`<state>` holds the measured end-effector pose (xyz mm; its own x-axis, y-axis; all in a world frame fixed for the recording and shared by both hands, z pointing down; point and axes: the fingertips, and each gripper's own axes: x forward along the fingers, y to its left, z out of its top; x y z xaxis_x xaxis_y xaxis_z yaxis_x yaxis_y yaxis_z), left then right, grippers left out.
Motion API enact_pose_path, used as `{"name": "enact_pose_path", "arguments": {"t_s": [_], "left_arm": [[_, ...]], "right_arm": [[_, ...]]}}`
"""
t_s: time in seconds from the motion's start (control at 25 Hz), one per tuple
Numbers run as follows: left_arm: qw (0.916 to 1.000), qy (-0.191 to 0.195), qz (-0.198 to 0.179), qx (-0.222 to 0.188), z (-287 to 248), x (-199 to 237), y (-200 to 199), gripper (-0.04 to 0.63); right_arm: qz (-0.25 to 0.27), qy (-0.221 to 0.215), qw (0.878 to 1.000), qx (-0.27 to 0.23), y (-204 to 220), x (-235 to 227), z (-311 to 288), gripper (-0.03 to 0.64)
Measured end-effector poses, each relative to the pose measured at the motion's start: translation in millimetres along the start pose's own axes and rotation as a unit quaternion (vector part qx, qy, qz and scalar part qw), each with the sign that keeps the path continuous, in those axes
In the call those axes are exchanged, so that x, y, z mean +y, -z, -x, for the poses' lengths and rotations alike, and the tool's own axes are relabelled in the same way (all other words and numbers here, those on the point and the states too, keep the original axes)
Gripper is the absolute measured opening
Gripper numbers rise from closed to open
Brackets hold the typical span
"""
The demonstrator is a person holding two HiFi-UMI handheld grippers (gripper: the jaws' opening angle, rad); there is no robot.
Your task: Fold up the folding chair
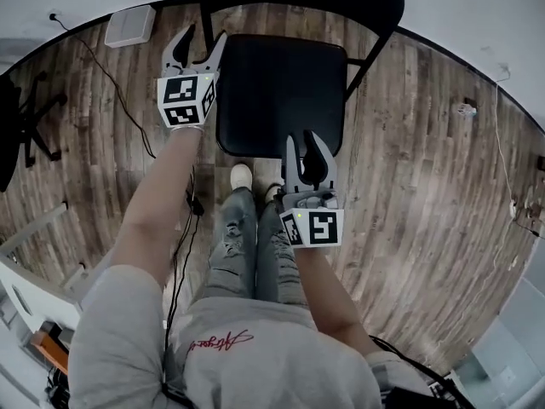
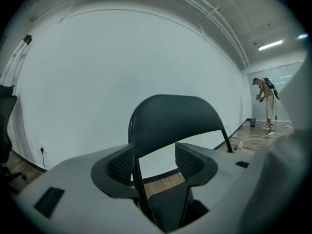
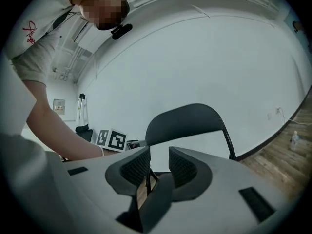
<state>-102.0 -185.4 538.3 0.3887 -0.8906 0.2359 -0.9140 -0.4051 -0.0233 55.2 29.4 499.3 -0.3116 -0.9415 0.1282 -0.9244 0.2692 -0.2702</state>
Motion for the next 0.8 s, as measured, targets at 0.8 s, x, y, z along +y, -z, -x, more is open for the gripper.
{"name": "enact_pose_path", "arguments": {"t_s": [0.8], "left_arm": [[0.9982, 0.005, -0.030, 0.052, -118, 34, 68, 0.267]], "right_arm": [[-0.519, 0.188, 0.824, 0.127, 304, -57, 64, 0.232]]}}
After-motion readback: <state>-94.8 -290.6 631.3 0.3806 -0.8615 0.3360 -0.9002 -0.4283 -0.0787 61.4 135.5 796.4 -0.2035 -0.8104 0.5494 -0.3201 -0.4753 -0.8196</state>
